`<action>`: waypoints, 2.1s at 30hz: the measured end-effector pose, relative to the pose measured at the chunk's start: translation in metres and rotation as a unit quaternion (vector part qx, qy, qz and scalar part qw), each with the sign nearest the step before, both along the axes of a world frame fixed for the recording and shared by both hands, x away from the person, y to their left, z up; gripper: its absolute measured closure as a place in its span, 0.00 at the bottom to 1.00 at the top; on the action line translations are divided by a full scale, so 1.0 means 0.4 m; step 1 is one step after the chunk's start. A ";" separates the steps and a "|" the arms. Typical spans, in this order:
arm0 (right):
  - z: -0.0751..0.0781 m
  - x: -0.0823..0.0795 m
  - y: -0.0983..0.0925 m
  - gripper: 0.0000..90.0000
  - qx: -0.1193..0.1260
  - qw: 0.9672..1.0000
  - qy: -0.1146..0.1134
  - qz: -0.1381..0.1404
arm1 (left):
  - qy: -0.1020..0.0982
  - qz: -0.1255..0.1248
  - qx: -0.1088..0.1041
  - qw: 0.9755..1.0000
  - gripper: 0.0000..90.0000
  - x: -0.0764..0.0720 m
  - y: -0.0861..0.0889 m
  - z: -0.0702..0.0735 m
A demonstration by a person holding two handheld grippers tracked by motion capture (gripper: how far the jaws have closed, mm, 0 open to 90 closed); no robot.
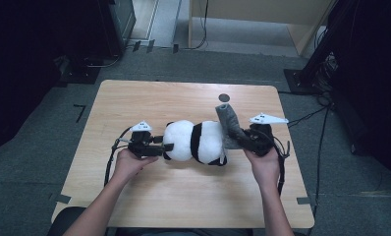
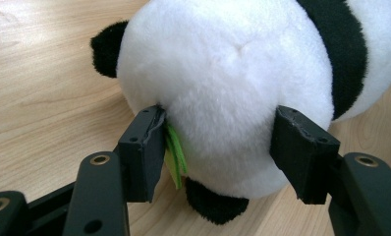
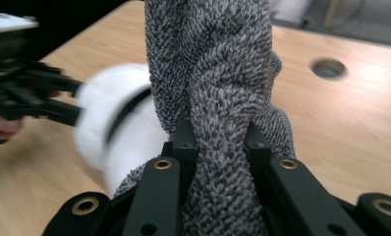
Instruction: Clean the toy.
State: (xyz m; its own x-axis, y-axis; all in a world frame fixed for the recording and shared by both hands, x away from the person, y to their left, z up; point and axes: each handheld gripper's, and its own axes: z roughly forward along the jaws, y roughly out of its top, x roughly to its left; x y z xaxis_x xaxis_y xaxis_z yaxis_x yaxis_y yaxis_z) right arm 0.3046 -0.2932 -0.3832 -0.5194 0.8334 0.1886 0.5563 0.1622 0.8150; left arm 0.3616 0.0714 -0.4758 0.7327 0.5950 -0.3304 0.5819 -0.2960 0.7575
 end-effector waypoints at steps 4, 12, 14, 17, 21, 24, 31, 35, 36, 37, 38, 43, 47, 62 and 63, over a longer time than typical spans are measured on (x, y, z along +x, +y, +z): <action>0.007 0.002 0.071 0.84 -0.015 0.999 -0.003 0.041 | -0.003 -0.006 -0.003 1.000 0.43 0.006 0.000 0.001; -0.052 0.040 0.113 0.84 -0.046 0.997 0.025 0.061 | -0.013 -0.032 -0.004 0.999 0.40 0.037 0.000 0.022; -0.057 0.045 0.104 0.85 -0.041 0.997 0.029 0.060 | -0.009 -0.042 -0.009 0.999 0.40 0.050 0.002 0.034; -0.066 0.052 0.095 0.85 -0.038 0.997 0.031 0.063 | -0.015 -0.068 0.000 0.998 0.39 0.075 0.000 0.035; -0.071 0.060 0.090 0.85 -0.036 0.996 0.032 0.074 | 0.005 -0.096 -0.021 0.995 0.26 0.110 -0.008 0.008; -0.077 0.066 0.094 0.85 -0.035 0.996 0.034 0.079 | -0.006 -0.111 -0.037 0.993 0.14 0.120 -0.022 -0.021; -0.074 0.066 0.108 0.85 -0.036 0.996 0.029 0.076 | -0.018 -0.104 -0.037 0.994 0.28 0.108 -0.026 -0.029; -0.035 0.045 0.128 0.85 -0.016 0.996 0.002 0.088 | -0.015 -0.104 -0.027 0.994 0.41 0.097 -0.021 -0.018; -0.027 0.037 0.144 0.85 -0.019 0.995 -0.007 0.097 | -0.013 -0.102 -0.022 0.994 0.43 0.094 -0.022 -0.013; -0.022 0.029 0.165 0.85 -0.027 0.994 -0.016 0.106 | -0.010 -0.100 -0.019 0.995 0.45 0.091 -0.023 -0.008; -0.022 0.022 0.185 0.85 -0.036 0.992 -0.023 0.115 | -0.006 -0.096 -0.016 0.995 0.47 0.088 -0.023 -0.004; -0.074 -0.008 0.289 0.85 -0.065 0.983 0.000 0.170 | 0.007 -0.083 -0.011 0.996 0.49 0.077 -0.024 0.009; -0.158 -0.012 0.325 0.85 -0.104 0.978 0.016 0.181 | -0.001 -0.083 0.006 0.997 0.52 0.069 -0.025 0.009; -0.187 -0.029 0.231 0.85 -0.122 0.976 0.064 0.170 | -0.001 -0.082 0.012 0.997 0.55 0.065 -0.013 0.004; -0.185 -0.031 0.223 0.85 -0.125 0.976 0.066 0.168 | -0.003 -0.084 0.014 0.996 0.55 0.064 -0.012 0.003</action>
State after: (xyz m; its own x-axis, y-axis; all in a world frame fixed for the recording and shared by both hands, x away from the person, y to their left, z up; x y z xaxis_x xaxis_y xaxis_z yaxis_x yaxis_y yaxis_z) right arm 0.2921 -0.2040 -0.4573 -0.7561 0.6489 0.0844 0.5348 0.5384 0.6512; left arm 0.3872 0.0667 -0.4746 0.8243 0.4731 -0.3111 0.5182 -0.4091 0.7511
